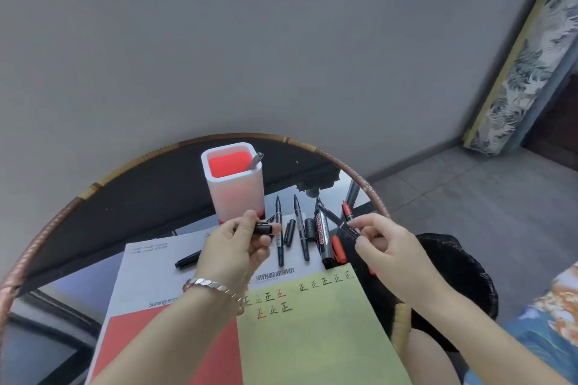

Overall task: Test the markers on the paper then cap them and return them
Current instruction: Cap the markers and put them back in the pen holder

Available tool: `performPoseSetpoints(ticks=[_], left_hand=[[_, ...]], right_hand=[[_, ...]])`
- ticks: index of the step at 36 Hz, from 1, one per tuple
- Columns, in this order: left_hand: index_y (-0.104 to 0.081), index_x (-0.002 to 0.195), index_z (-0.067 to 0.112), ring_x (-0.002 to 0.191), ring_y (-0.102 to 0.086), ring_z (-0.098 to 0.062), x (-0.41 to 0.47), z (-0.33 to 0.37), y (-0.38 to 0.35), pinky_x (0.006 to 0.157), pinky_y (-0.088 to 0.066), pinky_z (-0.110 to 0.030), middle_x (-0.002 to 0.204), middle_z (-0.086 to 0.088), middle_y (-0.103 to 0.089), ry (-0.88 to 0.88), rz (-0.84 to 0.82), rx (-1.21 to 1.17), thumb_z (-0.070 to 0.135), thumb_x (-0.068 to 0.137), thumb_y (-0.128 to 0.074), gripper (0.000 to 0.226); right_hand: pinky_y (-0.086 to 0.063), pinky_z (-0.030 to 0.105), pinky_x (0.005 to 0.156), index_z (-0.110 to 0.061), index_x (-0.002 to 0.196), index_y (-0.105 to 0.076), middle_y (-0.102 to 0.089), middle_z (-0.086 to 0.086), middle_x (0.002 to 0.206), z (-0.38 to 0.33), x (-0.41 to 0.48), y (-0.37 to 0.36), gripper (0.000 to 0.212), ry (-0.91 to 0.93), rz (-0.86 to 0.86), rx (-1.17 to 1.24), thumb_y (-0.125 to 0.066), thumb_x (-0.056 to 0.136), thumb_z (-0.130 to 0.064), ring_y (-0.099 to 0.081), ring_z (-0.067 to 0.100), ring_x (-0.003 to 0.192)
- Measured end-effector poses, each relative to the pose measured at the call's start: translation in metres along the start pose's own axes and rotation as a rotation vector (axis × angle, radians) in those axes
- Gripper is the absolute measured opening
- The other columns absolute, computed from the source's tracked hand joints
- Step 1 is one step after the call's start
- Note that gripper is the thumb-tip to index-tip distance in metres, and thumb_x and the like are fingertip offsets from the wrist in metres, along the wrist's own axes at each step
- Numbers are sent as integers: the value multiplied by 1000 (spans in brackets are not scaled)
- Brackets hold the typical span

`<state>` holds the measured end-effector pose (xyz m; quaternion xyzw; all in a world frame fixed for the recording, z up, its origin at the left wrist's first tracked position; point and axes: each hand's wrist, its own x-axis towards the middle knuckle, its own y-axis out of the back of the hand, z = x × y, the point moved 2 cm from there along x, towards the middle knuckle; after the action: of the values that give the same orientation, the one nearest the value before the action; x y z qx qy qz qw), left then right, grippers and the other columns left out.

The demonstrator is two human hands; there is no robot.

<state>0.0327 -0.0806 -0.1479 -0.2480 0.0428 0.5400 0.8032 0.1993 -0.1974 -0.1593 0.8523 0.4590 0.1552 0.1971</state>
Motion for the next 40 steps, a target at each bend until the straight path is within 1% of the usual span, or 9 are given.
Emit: performPoseSetpoints(ticks=[3, 8, 13, 23, 27, 31, 35, 38, 40], left_hand=[[-58, 100, -6, 41, -53, -2, -8, 0, 18, 40, -46, -11, 61, -1, -70, 1, 4, -53, 19, 94, -47, 28], [-55, 83, 3, 43, -53, -3, -22, -1, 35, 38, -44, -12, 76, -9, -73, -13, 76, -88, 20, 89, -52, 18], [-56, 76, 6, 36, -49, -4, -31, 1, 43, 37, -43, -11, 48, -1, -59, 25, 128, -139, 18, 81, -61, 14], [-59, 80, 2, 37, -51, -4, -36, 4, 49, 36, -44, -11, 46, 1, -56, 19, 113, -177, 16, 80, -62, 15], [-59, 77, 3, 38, -51, -3, -36, 3, 49, 37, -45, -11, 47, 1, -57, 0, 108, -141, 16, 81, -63, 13], [-62, 79, 2, 39, -54, -3, -36, 1, 48, 40, -46, -12, 60, -5, -56, -53, 99, -7, 13, 80, -65, 11], [-65, 69, 7, 37, -51, -5, -39, 2, 46, 43, -47, -14, 46, 2, -58, -207, 51, 259, 9, 80, -66, 11], [-64, 72, 5, 36, -49, -8, -42, 4, 44, 42, -43, -16, 45, 2, -59, -279, -36, 388, 11, 85, -61, 14], [-60, 74, 6, 35, -46, -7, -45, 4, 42, 39, -39, -17, 47, 2, -59, -332, -91, 478, 15, 89, -55, 19]], right_hand=[[-34, 14, 50, -30, 87, -59, -47, -6, 61, -16, -8, -15, 15, 70, -82, 48, -58, 85, -15, -37, 5, 49], [-40, 17, 60, -33, 84, -58, -54, -5, 67, -36, -19, -32, 17, 165, -154, 40, -64, 81, -18, -49, 8, 59], [-40, 14, 62, -34, 83, -59, -56, 0, 79, -45, -28, -39, 21, 221, -154, 5, -67, 79, -15, -54, 17, 68], [-37, 14, 59, -31, 83, -59, -57, 1, 74, -51, -31, -44, 20, 209, -184, 0, -67, 79, -13, -47, 6, 59], [-37, 14, 58, -31, 83, -59, -54, -9, 65, -51, -32, -45, 20, 215, -190, -12, -67, 78, -13, -46, 4, 57], [-38, 12, 58, -33, 83, -61, -55, -14, 66, -49, -32, -45, 19, 241, -207, -45, -68, 77, -17, -46, 4, 58], [-40, 10, 64, -40, 83, -64, -61, -19, 79, -48, -31, -42, 14, 339, -189, -112, -59, 70, -42, -54, 7, 69], [-42, 9, 67, -34, 89, -67, -65, -16, 84, -52, -31, -39, 18, 451, -174, -115, -60, 74, -40, -60, 5, 73], [-45, 11, 67, -28, 89, -69, -66, -15, 78, -55, -30, -38, 17, 524, -157, -138, -61, 76, -36, -62, 3, 72]])
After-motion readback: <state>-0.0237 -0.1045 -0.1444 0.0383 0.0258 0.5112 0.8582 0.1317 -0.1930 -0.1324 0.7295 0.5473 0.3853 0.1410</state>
